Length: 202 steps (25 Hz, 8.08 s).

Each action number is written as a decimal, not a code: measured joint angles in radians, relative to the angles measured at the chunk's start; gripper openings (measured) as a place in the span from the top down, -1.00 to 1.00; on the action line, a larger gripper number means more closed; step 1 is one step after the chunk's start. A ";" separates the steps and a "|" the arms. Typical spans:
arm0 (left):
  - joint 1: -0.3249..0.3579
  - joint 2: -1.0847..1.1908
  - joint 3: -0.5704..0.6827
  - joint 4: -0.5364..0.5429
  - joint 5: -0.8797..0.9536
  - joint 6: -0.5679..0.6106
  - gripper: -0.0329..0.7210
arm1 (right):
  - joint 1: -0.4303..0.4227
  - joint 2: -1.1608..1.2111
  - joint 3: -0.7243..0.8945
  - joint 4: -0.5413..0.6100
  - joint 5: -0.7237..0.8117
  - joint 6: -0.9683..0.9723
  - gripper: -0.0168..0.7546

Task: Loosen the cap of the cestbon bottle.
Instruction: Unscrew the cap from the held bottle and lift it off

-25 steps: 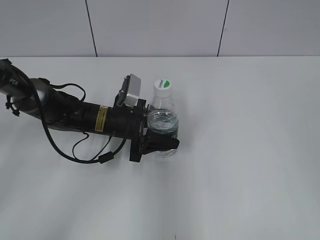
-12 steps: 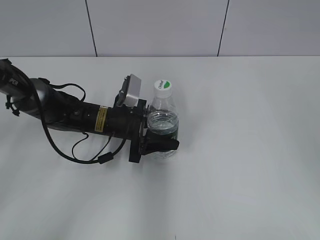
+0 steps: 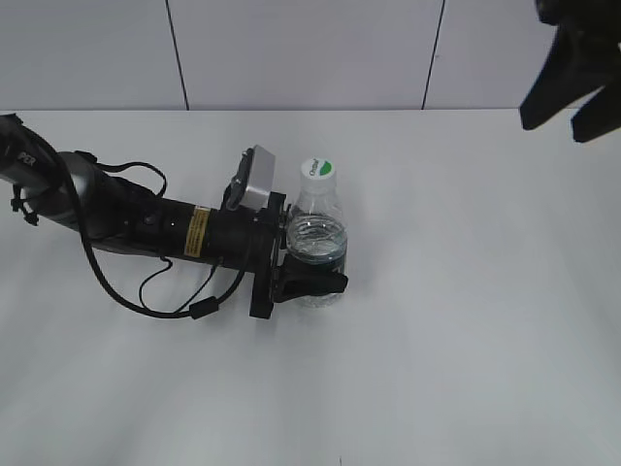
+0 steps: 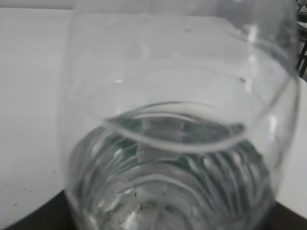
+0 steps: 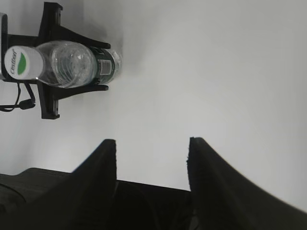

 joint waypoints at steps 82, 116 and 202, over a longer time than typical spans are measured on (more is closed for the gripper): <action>-0.002 -0.002 -0.002 -0.035 0.051 0.012 -0.18 | 0.336 0.592 -0.492 -0.057 0.003 -0.036 0.17; -0.002 -0.002 -0.002 -0.032 0.042 0.014 -0.18 | 0.336 0.592 -0.493 -0.044 0.004 -1.031 0.18; 0.000 -0.002 -0.004 -0.001 0.025 0.014 -0.18 | 0.341 0.544 -0.511 -0.095 0.008 0.097 -0.15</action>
